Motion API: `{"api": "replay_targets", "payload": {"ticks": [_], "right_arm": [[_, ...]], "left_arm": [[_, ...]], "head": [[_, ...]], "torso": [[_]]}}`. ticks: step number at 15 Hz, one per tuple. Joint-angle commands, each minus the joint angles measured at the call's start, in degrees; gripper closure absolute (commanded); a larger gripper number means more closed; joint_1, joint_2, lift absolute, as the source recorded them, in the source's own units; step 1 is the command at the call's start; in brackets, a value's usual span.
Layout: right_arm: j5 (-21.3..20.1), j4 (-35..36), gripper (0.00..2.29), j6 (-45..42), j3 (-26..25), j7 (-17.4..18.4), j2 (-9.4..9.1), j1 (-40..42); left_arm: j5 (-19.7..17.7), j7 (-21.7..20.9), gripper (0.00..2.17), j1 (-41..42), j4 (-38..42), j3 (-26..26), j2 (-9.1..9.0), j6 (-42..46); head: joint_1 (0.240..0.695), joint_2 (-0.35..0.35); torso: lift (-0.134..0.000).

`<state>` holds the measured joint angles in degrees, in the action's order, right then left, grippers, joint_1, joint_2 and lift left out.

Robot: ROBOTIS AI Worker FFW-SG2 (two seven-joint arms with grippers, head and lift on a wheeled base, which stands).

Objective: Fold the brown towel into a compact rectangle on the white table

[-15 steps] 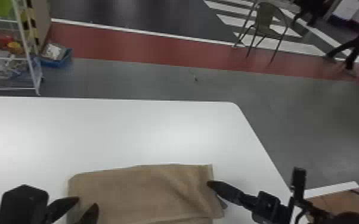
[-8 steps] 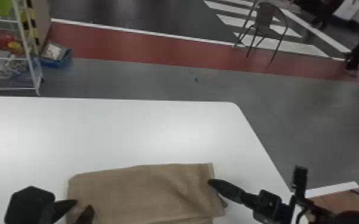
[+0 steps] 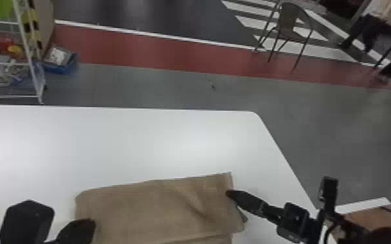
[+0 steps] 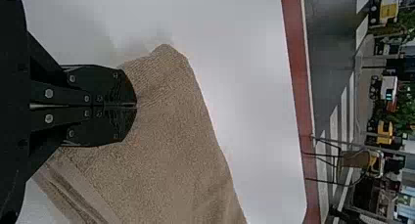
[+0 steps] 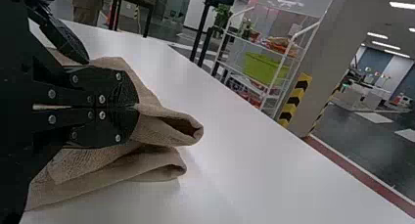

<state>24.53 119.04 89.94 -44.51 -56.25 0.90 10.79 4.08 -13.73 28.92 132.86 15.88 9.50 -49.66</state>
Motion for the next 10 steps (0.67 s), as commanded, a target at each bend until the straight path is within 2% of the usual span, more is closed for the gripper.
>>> {"api": "replay_targets", "payload": {"ticks": [1,6,10], "right_arm": [[3.4,4.0,1.32,0.1,-0.9,-0.2,0.06,0.5],[8.3,13.6,1.32,0.1,-3.5,-0.1,-0.96,1.8],[7.5,12.9,1.32,0.1,-3.4,-0.2,-0.96,2.3]], "left_arm": [[-1.9,-1.3,1.63,0.5,1.6,-1.7,0.0,-0.4],[-7.7,-5.2,1.63,0.2,5.3,-8.8,-0.62,-10.2],[-14.5,-8.1,1.63,-0.4,5.7,-14.3,-0.88,-10.9]], "head": [[0.695,-0.344],[0.695,-0.307],[0.695,-0.285]], "torso": [[-0.122],[-0.122],[-0.122]]}}
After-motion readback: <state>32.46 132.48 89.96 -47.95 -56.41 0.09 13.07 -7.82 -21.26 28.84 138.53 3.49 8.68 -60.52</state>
